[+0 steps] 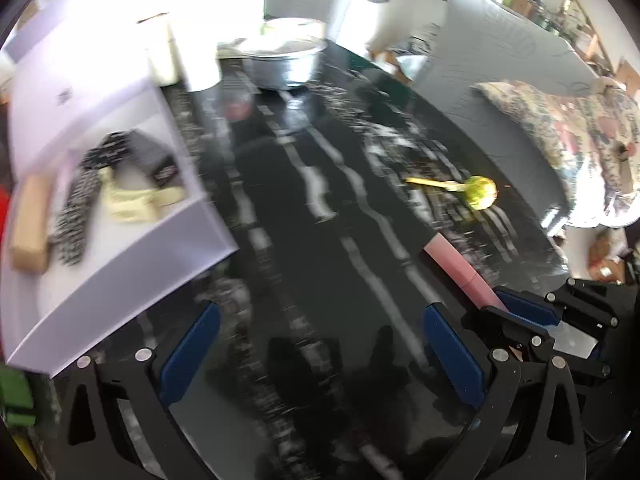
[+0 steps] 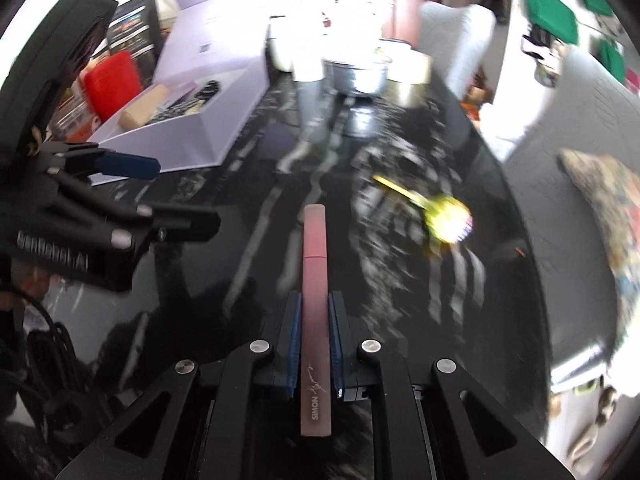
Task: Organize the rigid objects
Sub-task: 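Grasp the yellow-green lollipop with the left tool while the right tool holds the lipstick tube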
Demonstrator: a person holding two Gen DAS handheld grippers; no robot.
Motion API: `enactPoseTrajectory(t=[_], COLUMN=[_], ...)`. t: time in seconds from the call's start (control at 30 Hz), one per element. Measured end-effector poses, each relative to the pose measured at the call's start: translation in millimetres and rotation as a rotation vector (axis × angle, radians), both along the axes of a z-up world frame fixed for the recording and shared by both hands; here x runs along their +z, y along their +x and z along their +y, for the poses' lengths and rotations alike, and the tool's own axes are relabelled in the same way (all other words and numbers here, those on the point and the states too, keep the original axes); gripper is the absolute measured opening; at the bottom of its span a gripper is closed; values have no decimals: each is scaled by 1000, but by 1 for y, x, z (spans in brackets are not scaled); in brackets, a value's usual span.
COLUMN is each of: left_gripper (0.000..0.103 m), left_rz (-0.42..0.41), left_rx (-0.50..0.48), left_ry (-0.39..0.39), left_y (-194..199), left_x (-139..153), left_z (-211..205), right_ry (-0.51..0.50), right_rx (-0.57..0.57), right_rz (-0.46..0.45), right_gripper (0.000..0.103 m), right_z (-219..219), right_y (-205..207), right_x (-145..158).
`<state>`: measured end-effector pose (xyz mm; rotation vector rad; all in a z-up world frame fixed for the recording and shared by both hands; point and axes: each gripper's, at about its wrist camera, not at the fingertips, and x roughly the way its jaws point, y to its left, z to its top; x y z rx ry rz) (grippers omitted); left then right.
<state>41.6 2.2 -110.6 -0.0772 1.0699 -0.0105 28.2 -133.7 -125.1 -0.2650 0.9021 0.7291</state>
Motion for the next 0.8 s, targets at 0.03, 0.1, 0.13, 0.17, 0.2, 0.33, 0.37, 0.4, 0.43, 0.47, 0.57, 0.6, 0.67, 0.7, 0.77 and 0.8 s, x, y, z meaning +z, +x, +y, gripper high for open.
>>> enactPoseTrajectory(t=[0.03, 0.1, 0.13, 0.17, 0.2, 0.33, 0.37, 0.4, 0.43, 0.47, 0.57, 0.6, 0.67, 0.7, 0.77, 0.8], left_gripper=[103, 103, 103, 103, 103, 103, 103, 103, 102, 102, 99, 91, 77, 71, 66, 62], left_rz=[-3, -9, -14, -23, -27, -33, -39, -46, -57, -63, -52, -42, -20, -13, -41, -42], left_rx=[-17, -39, -57, -81, -96, -158, -171, -184, -209, -223, -257, -266, -286, -298, -330, -343], left_ry=[-21, -32, -35, -40, -44, -68, -71, -63, -50, -43, -49, -48, -35, -33, -18, -12], left_y=[6, 13, 17, 23, 26, 45, 49, 53, 58, 60, 69, 73, 80, 84, 87, 88], left_x=[0, 1, 2, 3, 3, 2, 1, 1, 1, 0, -3, -5, -10, -12, -12, -13], left_z=[-6, -14, -20, -28, -33, -60, -65, -72, -80, -84, -97, -100, -107, -110, -119, -123], right_ry=[-3, -8, -8, -9, -10, -11, -11, -11, -13, -16, -11, -9, -7, -6, -4, 0], right_rx=[-20, -60, -74, -82, -91, -135, -149, -159, -174, -187, -222, -228, -244, -251, -261, -262], right_rz=[3, 11, 17, 19, 19, 22, 23, 22, 21, 21, 27, 27, 29, 30, 30, 30], right_gripper=[13, 13, 13, 13, 13, 13, 13, 13, 13, 13, 13, 13, 13, 13, 13, 13], right_z=[-7, -24, -31, -36, -41, -58, -62, -65, -69, -73, -84, -86, -91, -92, -96, -96], right_y=[1, 1, 1, 1, 1, -1, 0, -1, -1, 0, 2, 2, 3, 3, 3, 2], right_x=[0, 0, 0, 1, 1, 0, 0, 0, -1, 0, -1, -1, -1, -1, -1, -1])
